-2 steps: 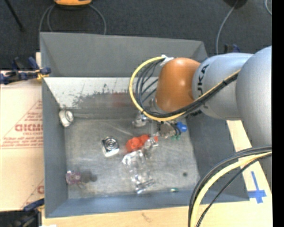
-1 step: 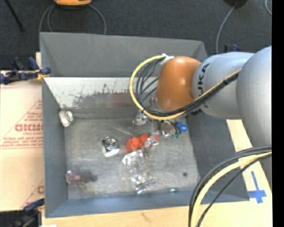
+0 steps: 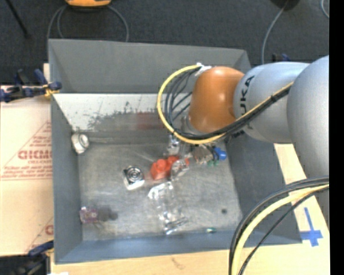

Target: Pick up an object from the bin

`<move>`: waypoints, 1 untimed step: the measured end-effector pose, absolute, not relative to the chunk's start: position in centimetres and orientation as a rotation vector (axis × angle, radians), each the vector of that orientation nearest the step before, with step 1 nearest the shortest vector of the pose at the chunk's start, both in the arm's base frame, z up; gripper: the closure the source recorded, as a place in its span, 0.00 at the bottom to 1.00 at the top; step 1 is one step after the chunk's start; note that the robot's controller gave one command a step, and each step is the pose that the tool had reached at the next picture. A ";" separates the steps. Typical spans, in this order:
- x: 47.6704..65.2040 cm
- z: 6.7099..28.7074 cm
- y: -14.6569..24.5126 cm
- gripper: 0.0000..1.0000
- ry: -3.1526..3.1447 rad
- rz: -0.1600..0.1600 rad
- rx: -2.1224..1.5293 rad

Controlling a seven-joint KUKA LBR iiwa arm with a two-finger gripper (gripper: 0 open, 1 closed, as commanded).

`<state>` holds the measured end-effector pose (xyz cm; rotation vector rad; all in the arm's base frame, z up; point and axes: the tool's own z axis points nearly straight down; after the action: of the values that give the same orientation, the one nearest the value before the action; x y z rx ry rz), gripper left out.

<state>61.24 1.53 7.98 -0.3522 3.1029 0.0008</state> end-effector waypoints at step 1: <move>61.5 12.1 1.4 1.00 3.112 -0.002 -0.352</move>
Offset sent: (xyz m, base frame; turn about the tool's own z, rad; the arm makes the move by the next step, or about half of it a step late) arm -0.0002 0.0000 0.0376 0.0000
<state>61.49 1.44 12.13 -0.3516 3.1123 -0.0018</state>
